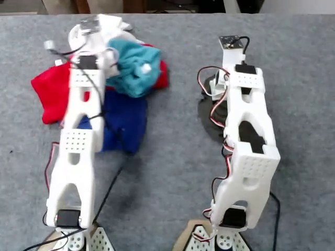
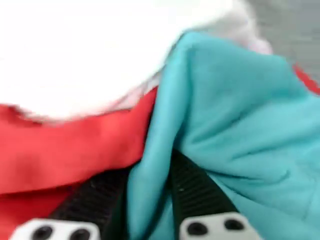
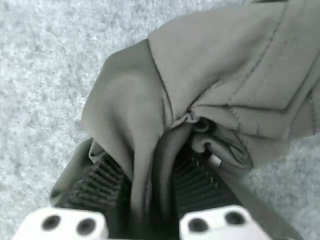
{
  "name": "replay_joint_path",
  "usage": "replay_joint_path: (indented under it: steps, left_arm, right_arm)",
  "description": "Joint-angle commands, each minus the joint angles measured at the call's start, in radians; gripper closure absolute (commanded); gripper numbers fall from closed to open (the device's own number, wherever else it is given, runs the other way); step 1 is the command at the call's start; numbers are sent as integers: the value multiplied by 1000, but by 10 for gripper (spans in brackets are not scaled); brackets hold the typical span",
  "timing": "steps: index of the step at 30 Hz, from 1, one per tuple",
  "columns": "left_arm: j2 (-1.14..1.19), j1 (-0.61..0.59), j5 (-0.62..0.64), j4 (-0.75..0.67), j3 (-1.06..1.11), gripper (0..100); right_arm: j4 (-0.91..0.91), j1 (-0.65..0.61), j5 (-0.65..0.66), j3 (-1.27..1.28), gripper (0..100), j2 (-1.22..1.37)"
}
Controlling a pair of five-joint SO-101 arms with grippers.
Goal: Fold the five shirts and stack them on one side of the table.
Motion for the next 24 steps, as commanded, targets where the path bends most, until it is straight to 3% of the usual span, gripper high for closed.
replay_joint_path:
  steps: [1,8,15,20,22,24]
  left_arm:
    - [8,-219,-66,115,-52,981]
    - [8,-440,-354,324,-58,981]
    - [7,-654,-485,341,-58,981]
    - [-48,-647,-466,419,-49,973]
    - [-97,-620,-379,419,-57,902]
    - [-186,-594,-255,419,-57,765]
  right_arm:
    - [-29,-27,3,-5,995,-7]
    - [-29,-30,3,-8,995,2]
    - [-29,-30,3,-8,995,5]
    - [-29,-31,3,-8,995,5]
    - [-29,-31,3,-8,995,5]
    - [-29,-31,3,-8,995,7]
